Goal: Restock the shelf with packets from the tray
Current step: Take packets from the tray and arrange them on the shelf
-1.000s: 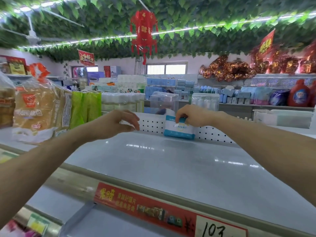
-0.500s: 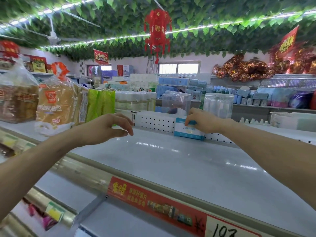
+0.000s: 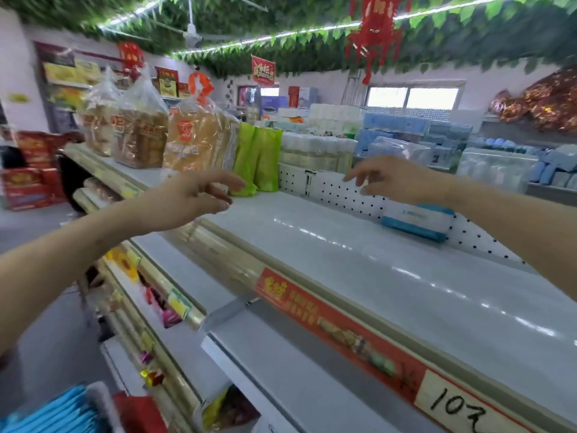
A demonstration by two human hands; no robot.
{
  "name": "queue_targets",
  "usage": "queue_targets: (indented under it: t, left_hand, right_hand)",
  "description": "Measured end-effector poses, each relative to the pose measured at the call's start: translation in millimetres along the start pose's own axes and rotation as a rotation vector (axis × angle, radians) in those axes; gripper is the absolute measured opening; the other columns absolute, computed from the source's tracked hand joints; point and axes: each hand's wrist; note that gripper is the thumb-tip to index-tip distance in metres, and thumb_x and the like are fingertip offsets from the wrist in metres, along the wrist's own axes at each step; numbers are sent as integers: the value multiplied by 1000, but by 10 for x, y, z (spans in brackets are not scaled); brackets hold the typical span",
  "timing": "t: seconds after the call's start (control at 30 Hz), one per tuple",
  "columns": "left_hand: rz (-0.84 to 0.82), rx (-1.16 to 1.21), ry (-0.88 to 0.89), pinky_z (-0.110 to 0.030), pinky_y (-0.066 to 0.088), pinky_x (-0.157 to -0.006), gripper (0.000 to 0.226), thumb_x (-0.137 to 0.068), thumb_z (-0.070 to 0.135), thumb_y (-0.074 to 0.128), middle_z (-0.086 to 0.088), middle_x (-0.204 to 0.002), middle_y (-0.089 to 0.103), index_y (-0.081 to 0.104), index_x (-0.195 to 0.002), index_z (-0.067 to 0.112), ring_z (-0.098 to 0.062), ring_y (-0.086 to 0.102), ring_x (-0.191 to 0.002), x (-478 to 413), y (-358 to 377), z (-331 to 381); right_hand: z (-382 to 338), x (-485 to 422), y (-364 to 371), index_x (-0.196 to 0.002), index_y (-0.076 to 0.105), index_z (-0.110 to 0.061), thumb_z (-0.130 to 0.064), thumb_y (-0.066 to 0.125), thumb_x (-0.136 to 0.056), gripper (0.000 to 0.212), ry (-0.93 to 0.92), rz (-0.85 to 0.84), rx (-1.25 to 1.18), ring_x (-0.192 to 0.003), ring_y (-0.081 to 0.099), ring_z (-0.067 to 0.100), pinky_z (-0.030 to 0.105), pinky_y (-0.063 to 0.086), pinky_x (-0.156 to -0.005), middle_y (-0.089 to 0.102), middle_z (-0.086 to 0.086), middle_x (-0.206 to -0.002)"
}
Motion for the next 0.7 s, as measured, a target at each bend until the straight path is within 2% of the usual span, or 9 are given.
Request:
queue_targets:
  t: [0.07, 0.17, 0.3, 0.43, 0.5, 0.6, 0.7]
  left_hand:
    - [69, 13, -41, -49, 56, -98, 48, -101, 10, 63, 11, -124, 67, 59, -136, 43, -12, 68, -111, 243, -158, -46]
    - [136, -10, -114, -46, 57, -94, 50, -103, 14, 61, 15, -122, 65, 53, -140, 46, -14, 68, -107, 653, -432, -121]
    - [139, -158, -229, -45, 55, -95, 48, -103, 22, 62, 14, -119, 67, 50, -143, 45, -9, 66, -108, 1321, -753, -383]
    - [56, -262, -419, -39, 55, -94, 46, -103, 29, 63, 13, -125, 65, 49, -142, 48, -8, 65, -110, 2099, -881, -760]
    - [-2, -296, -519, -39, 55, -94, 44, -102, 26, 63, 9, -122, 66, 51, -142, 40, -11, 66, -108, 2519, -826, -997]
    - [-114, -321, -651, -39, 53, -99, 45, -101, 19, 64, 7, -119, 66, 53, -143, 28, -12, 65, -106, 3118, -666, -1341]
    - [-211, -347, -766, -29, 50, -95, 48, -98, 15, 63, 4, -122, 66, 55, -144, 23, -13, 63, -101, 3688, -426, -1637]
  right_hand:
    - [-462, -217, 67, -125, 69, -34, -20, 69, -98, 31, -112, -10, -98, -95, 64, 6, 30, 53, -93, 71, -10, -105]
    - [-1281, -472, 213, -128, 68, -35, -26, 70, -98, 31, -295, -48, -179, -95, 64, 3, 20, 49, -84, 71, -10, -104]
    - [-2310, -754, 519, -132, 65, -33, -35, 66, -100, 33, -480, -162, -174, -95, 65, 5, 23, 50, -85, 69, -7, -108]
    - [-3141, -903, 1098, -135, 63, -30, -39, 66, -100, 36, -580, -295, -184, -99, 66, 9, 28, 53, -84, 68, -5, -112]
    - [-3467, -924, 1513, -136, 63, -27, -42, 68, -98, 40, -611, -393, -162, -100, 67, 13, 26, 51, -83, 69, -1, -112]
    - [-3792, -885, 2271, -132, 66, -26, -40, 74, -94, 41, -627, -542, -159, -95, 67, 10, 28, 53, -78, 71, -6, -109]
    - [-3952, -757, 3090, -126, 70, -25, -31, 75, -94, 33, -622, -664, -174, -91, 66, 5, 26, 53, -78, 71, -10, -106]
Point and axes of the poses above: each hand's wrist, its own x-axis away from the middle knuckle, its own y-axis out of the palm, z = x × y
